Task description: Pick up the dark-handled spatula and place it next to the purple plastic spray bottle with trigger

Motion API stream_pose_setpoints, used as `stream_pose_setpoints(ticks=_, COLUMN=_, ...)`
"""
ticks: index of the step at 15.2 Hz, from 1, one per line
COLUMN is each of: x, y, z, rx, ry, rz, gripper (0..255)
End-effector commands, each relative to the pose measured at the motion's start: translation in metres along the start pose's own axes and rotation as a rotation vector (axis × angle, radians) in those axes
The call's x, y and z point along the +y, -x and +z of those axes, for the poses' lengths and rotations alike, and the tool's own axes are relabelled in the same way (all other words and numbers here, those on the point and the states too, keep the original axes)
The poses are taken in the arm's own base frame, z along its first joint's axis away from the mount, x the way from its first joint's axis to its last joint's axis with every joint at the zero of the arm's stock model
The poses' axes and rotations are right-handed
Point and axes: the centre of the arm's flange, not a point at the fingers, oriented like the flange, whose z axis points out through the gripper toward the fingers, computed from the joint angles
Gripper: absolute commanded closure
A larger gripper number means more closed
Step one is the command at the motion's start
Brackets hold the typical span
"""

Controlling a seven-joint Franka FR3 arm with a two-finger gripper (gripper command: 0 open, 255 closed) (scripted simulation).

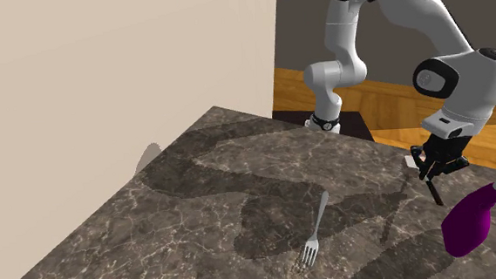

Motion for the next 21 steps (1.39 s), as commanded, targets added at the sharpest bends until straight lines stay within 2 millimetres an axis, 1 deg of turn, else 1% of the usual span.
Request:
stream_pose_setpoints(ticks=1, x=0.000, y=0.000, z=0.012, rx=0.000, ry=0.000, rz=0.000, gripper=255)
stream_pose_setpoints(ticks=4, x=0.000, y=0.001, z=0.025, rx=0.000, ry=0.000, rz=0.000, gripper=255)
stream_pose_setpoints(ticks=11, x=0.000, y=0.001, z=0.025, rx=0.000, ry=0.000, rz=0.000, gripper=255)
stream_pose_setpoints(ticks=12, x=0.000, y=0.001, z=0.025, rx=0.000, ry=0.000, rz=0.000, gripper=0)
stream_pose_setpoints(ticks=17, x=0.000, y=0.001, z=0.025, rx=0.000, ry=0.000, rz=0.000, gripper=0)
stream_pose_setpoints(ticks=20, x=0.000, y=0.001, z=-0.014, rx=0.000, ry=0.000, rz=0.000, gripper=0)
stream_pose_setpoints(ticks=21, x=0.000, y=0.001, z=-0.025, rx=0.000, ry=0.000, rz=0.000, gripper=0)
